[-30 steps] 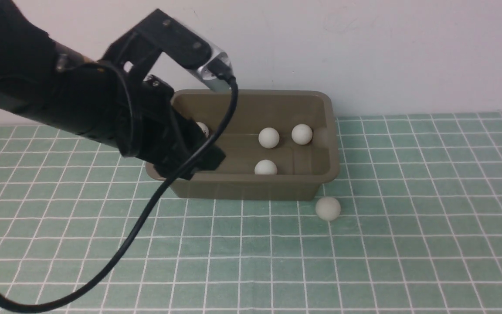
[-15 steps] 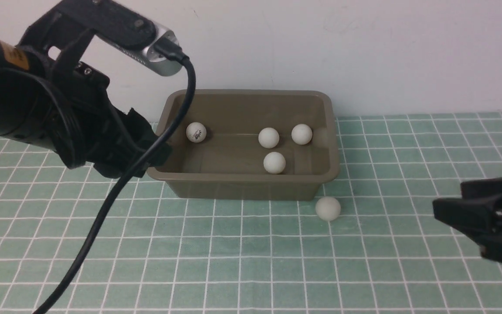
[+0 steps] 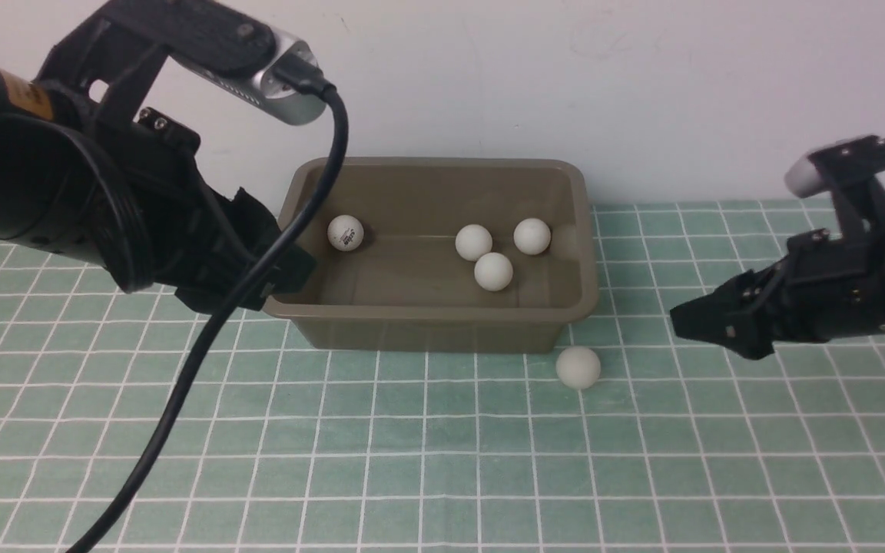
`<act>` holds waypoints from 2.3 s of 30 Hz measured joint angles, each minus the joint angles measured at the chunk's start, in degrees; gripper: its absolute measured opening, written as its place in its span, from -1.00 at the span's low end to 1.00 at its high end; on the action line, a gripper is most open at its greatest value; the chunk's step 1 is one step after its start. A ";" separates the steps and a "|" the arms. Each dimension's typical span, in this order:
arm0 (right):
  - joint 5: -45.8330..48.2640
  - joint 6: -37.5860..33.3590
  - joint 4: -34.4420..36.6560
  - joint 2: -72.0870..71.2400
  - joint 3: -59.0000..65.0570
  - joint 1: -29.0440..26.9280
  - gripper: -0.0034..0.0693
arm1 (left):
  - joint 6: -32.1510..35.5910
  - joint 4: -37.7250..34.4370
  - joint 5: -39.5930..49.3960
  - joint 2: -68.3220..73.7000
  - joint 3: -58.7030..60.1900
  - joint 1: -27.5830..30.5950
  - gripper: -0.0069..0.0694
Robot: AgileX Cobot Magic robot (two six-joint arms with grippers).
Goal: Put the table tennis balls in the box on the green coffee tablecloth.
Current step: 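Reach for and grasp a ping pong ball on the table, then release the ping pong ball into the bin and lift the gripper away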
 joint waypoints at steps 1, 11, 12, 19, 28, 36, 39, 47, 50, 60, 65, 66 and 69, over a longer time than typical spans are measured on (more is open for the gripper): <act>-1.06 0.05 -0.19 1.24 -0.70 1.17 0.35 | 0.00 0.00 0.00 0.00 0.00 0.00 0.22; -3.96 0.25 -0.53 11.80 -5.98 4.35 0.36 | 0.04 -0.06 0.00 0.00 0.00 0.00 0.22; -3.96 0.25 -0.61 12.59 -6.27 4.48 0.36 | 0.04 -0.06 0.00 0.00 0.00 0.00 0.22; -3.73 -3.51 0.58 17.38 -6.95 6.00 0.36 | 0.04 -0.25 0.00 0.00 0.00 0.00 0.22; -8.09 -8.12 3.98 19.24 -7.03 8.66 0.36 | -0.01 -0.48 0.00 0.00 0.00 0.00 0.22; -10.86 -9.05 5.26 21.39 -7.22 9.04 0.36 | -0.01 -1.57 0.00 0.00 0.00 0.00 0.22; -11.02 -9.92 6.01 22.54 -7.22 9.04 0.36 | -0.01 -1.76 0.00 0.00 0.00 0.00 0.22; -10.97 -15.62 12.12 23.13 -7.44 9.04 0.36 | -0.01 -2.19 0.00 0.00 0.00 0.00 0.22; -10.85 -16.18 13.44 23.13 -7.50 9.04 0.33 | -0.01 -2.73 0.00 0.00 0.00 0.00 0.22; -11.76 -14.60 10.86 21.89 -7.80 8.36 0.06 | -0.06 -3.77 0.00 0.00 0.00 0.00 0.22; -11.91 -7.99 0.34 15.50 -7.80 2.81 0.06 | -0.06 -4.96 0.00 0.00 0.00 0.00 0.22; -11.64 -7.22 -0.36 14.94 -7.80 2.21 0.06 | -0.06 -5.09 0.00 0.00 0.00 0.00 0.22; -10.21 -3.89 -2.06 12.03 -7.86 -0.92 0.06 | 0.15 -5.22 -0.06 0.00 0.00 0.00 0.22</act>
